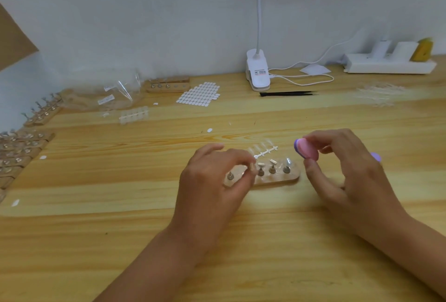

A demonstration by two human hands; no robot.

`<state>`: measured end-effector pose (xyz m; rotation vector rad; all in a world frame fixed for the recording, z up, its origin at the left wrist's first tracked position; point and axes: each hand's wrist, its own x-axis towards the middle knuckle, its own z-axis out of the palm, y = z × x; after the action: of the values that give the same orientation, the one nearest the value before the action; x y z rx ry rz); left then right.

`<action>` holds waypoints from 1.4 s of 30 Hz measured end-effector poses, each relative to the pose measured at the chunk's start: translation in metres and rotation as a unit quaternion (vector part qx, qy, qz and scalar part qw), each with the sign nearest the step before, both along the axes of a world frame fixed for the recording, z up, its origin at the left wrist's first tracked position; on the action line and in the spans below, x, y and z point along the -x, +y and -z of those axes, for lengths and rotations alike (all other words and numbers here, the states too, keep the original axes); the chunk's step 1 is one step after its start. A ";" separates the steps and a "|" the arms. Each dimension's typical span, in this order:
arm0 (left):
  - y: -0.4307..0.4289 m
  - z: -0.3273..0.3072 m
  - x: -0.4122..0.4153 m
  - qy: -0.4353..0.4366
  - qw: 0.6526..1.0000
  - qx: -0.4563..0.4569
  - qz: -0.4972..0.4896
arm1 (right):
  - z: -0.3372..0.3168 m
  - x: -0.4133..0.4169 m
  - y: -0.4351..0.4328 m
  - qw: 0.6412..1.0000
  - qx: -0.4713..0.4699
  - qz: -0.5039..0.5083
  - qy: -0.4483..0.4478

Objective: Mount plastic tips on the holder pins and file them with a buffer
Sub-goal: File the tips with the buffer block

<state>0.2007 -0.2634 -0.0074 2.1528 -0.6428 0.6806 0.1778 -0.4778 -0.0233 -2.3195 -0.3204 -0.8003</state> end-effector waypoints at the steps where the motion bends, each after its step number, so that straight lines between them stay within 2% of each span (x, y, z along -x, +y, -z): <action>1: 0.000 -0.003 0.004 0.040 0.998 0.049 0.014 | -0.002 0.002 0.001 1.000 -0.023 -0.019 -0.008; 4: -0.001 -0.008 0.014 0.133 0.981 0.129 0.054 | -0.006 0.012 0.008 0.992 -0.072 -0.103 -0.022; 7: -0.002 -0.009 0.014 0.155 0.970 0.160 0.099 | -0.006 0.017 0.016 0.986 -0.047 -0.150 -0.052; 18: -0.005 -0.007 0.016 0.241 0.941 0.170 0.165 | 0.000 0.013 0.017 0.986 -0.035 -0.152 -0.065; 24: -0.006 -0.006 0.017 0.230 0.947 0.173 0.146 | -0.001 0.016 0.018 0.988 -0.035 -0.130 -0.071; 27: -0.005 -0.007 0.019 0.234 0.945 0.184 0.135 | -0.005 0.016 0.016 0.988 -0.027 -0.098 -0.113; 31: -0.006 -0.010 0.023 0.212 0.951 0.169 0.151 | -0.004 0.016 0.018 0.981 0.012 -0.142 -0.132; 33: -0.006 -0.011 0.024 0.207 0.953 0.171 0.140 | -0.003 0.011 0.012 0.984 0.023 -0.127 -0.122; 36: -0.005 -0.011 0.024 0.215 0.950 0.183 0.133 | -0.005 0.010 0.009 0.988 0.000 -0.106 -0.114; 38: -0.005 -0.012 0.024 0.208 0.954 0.170 0.136 | -0.006 0.014 0.015 0.983 -0.008 -0.134 -0.126; 42: -0.006 -0.013 0.025 0.195 0.958 0.155 0.143 | -0.004 0.015 0.015 0.976 0.043 -0.158 -0.140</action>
<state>0.1760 -0.2695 0.0055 1.7853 -0.5731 0.1755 0.1632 -0.4627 -0.0195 -2.1532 -0.8404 -0.9646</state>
